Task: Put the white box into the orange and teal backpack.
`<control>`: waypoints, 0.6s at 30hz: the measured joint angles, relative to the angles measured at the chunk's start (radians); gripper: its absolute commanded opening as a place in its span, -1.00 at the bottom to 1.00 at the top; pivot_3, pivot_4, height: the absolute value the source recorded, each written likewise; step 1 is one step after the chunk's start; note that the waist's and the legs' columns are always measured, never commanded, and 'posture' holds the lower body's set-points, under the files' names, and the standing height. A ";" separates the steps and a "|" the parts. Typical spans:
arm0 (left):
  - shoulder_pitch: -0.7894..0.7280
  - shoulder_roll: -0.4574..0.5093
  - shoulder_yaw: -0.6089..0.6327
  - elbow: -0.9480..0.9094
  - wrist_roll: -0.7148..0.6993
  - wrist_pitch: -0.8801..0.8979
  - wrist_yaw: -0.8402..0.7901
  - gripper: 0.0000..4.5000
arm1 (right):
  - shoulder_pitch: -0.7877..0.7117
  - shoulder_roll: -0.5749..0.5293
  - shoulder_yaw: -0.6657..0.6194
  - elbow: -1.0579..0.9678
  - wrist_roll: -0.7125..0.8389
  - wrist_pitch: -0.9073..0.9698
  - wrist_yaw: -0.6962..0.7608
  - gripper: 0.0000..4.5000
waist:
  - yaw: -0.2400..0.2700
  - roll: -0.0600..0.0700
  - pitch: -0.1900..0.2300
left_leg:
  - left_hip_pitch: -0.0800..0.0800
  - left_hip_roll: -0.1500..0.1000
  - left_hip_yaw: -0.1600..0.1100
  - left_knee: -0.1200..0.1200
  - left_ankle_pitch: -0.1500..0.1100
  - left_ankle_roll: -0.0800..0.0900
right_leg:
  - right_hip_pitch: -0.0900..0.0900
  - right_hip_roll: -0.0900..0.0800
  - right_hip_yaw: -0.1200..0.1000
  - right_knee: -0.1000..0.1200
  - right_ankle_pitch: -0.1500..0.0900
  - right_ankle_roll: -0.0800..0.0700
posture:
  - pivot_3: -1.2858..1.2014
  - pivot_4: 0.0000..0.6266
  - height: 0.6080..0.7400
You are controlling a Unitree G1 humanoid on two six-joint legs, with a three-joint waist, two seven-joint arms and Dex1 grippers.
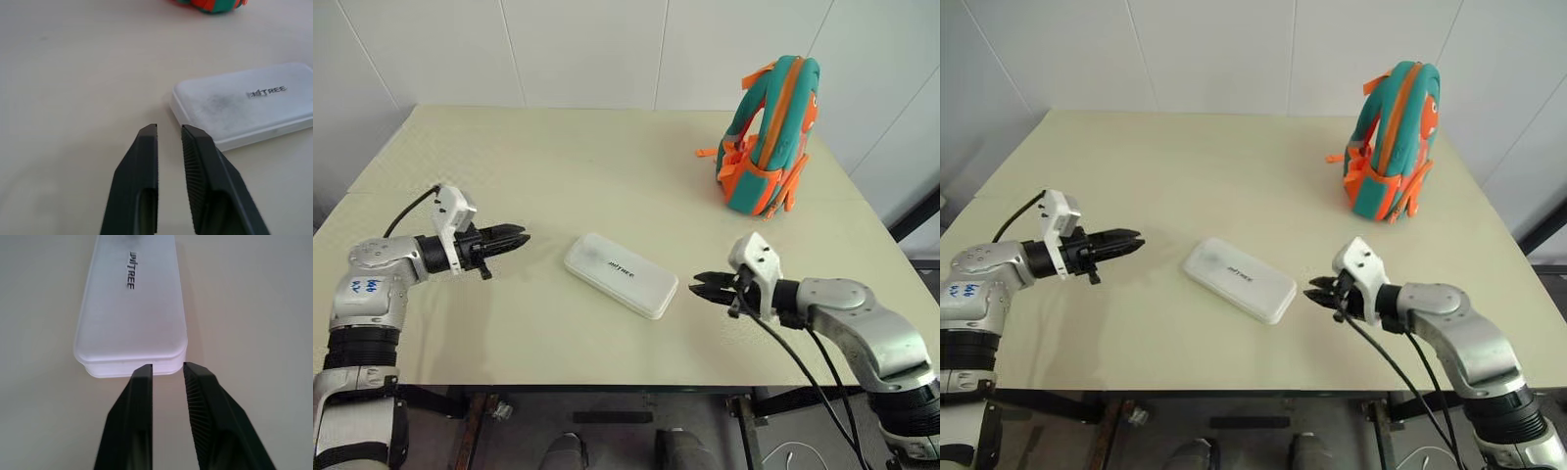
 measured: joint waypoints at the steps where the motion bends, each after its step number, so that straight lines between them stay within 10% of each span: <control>1: -0.022 -0.026 -0.015 0.048 0.018 -0.021 0.003 -0.96 | 0.011 0.000 0.008 0.005 -0.018 -0.004 -0.008 -0.96 | 0.002 0.000 0.000 | 0.000 0.000 0.000 0.000 0.000 0.000 | 0.000 0.000 0.000 0.000 0.000 0.000 | 0.03 -0.52 1.00; 18: -0.313 -0.238 -0.091 0.637 0.184 -0.242 0.012 -0.96 | 0.018 0.074 0.101 -0.065 -0.058 0.071 -0.034 -0.96 | 0.001 -0.001 0.000 | -0.002 0.000 0.000 0.001 0.000 0.000 | 0.000 0.001 0.000 -0.001 0.001 0.003 | 0.03 -0.52 1.00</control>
